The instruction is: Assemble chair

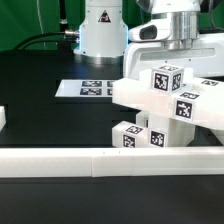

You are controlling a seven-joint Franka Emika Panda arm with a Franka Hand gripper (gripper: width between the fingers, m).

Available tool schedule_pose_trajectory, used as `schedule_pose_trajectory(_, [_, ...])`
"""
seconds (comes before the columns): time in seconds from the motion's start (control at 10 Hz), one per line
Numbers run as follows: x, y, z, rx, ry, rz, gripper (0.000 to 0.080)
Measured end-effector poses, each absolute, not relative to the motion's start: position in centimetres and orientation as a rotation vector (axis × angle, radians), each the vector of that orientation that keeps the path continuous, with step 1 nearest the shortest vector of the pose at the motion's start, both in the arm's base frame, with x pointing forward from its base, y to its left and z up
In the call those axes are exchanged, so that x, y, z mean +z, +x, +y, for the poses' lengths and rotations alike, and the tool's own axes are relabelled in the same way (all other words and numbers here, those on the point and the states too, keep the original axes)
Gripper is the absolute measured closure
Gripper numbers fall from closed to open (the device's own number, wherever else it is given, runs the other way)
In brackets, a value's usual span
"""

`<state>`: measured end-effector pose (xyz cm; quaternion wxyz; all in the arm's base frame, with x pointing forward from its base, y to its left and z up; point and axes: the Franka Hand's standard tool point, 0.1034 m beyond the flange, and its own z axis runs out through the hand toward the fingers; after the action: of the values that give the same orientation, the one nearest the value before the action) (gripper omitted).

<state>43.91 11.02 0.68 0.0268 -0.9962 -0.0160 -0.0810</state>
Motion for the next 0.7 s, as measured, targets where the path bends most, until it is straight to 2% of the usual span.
schedule_pose_trajectory(0.2, [1.5,44.6,10.2,-0.253,-3.077,-0.068,0.0515])
schedule_pose_trajectory(0.3, [2.4,45.3,9.4,-0.246,-3.075,-0.096,0.0515])
schedule_pose_trajectory(0.5, [6.1,48.0,8.3,-0.177,-3.057,-0.115,0.0515])
schedule_pose_trajectory(0.6, [7.4,49.5,8.3,-0.182,-3.049,-0.107,0.0515])
schedule_pose_trajectory(0.7, [6.7,49.2,8.3,-0.207,-3.054,-0.109,0.0515])
